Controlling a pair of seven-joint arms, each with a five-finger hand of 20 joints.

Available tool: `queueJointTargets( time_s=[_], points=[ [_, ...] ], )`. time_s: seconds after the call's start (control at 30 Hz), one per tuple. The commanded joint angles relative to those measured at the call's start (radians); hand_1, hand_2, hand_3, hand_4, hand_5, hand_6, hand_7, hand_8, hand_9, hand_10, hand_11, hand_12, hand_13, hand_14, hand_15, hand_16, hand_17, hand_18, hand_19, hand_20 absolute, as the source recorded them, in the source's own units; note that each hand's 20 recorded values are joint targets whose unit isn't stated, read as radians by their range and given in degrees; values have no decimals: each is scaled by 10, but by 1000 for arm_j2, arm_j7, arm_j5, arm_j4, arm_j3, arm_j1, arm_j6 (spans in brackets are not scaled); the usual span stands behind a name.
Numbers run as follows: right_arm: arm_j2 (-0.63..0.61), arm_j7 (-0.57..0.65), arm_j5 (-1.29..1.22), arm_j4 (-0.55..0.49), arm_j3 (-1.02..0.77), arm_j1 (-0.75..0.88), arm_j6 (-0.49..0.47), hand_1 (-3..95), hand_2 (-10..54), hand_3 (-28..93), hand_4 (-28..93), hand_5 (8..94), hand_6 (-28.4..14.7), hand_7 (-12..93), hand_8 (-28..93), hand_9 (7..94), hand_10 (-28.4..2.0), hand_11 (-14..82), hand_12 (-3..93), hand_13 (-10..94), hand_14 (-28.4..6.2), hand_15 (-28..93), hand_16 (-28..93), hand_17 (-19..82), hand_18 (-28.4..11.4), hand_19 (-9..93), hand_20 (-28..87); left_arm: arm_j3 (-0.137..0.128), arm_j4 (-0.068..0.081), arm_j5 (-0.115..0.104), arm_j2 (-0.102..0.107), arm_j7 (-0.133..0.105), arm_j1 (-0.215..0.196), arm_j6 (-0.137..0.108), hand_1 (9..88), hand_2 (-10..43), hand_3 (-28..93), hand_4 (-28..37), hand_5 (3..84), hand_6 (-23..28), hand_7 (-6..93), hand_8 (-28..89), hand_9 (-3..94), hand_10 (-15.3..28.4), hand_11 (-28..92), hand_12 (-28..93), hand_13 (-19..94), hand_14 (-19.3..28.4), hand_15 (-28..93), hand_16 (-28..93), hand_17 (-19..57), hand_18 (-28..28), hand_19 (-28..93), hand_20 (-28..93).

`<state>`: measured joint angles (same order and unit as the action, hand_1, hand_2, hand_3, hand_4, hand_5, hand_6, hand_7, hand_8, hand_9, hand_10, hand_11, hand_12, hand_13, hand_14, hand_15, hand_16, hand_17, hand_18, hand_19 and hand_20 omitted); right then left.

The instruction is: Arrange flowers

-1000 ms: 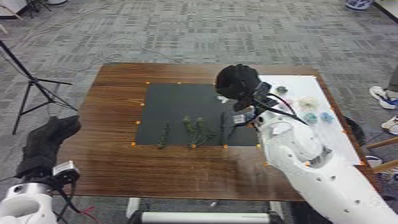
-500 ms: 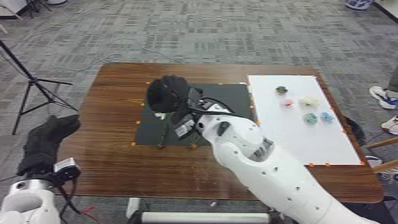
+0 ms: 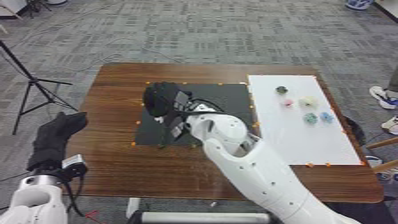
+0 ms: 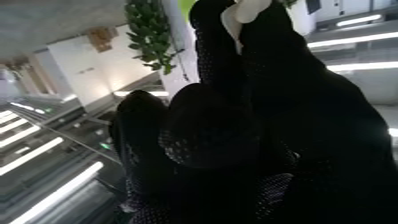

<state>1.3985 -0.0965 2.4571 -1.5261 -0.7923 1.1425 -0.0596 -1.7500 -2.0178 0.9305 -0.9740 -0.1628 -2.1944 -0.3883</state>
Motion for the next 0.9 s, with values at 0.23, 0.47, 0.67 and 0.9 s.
queueJointTargets(
  time_s=[0.23,0.47,0.67,0.9],
  points=[
    [175,35,146,112,-42,76,47,637,-95,599,-205,761,4,277,122,898,-73,74,380,920,-4,630,337,619,-157,932,641,32,12,-9,-6,-30,27,-1,204,236,666,-283,508,33,173,-74,497,141,220,127,377,167,206,-15,51,84,63,133],
    [222,36,215,146,-80,92,44,636,-95,599,-203,759,6,283,121,899,-74,73,377,922,-5,631,337,622,-158,932,644,35,10,-11,-5,-33,28,7,204,235,667,-283,504,33,173,-73,495,140,221,127,376,166,207,-14,51,84,62,133],
    [233,10,279,165,-102,113,38,635,-95,598,-203,758,5,286,117,899,-73,73,376,922,-5,631,337,622,-158,932,645,34,4,-10,-10,-34,26,8,205,233,669,-283,504,34,174,-74,495,140,221,127,376,167,208,-14,51,84,62,134],
    [236,8,290,164,-109,126,11,617,-95,605,-187,734,12,311,121,884,-73,69,377,921,-5,633,339,622,-158,932,647,36,1,-7,-13,-29,32,14,205,227,671,-283,505,34,174,-74,495,139,221,128,375,168,210,-14,51,84,62,134]
  ],
)
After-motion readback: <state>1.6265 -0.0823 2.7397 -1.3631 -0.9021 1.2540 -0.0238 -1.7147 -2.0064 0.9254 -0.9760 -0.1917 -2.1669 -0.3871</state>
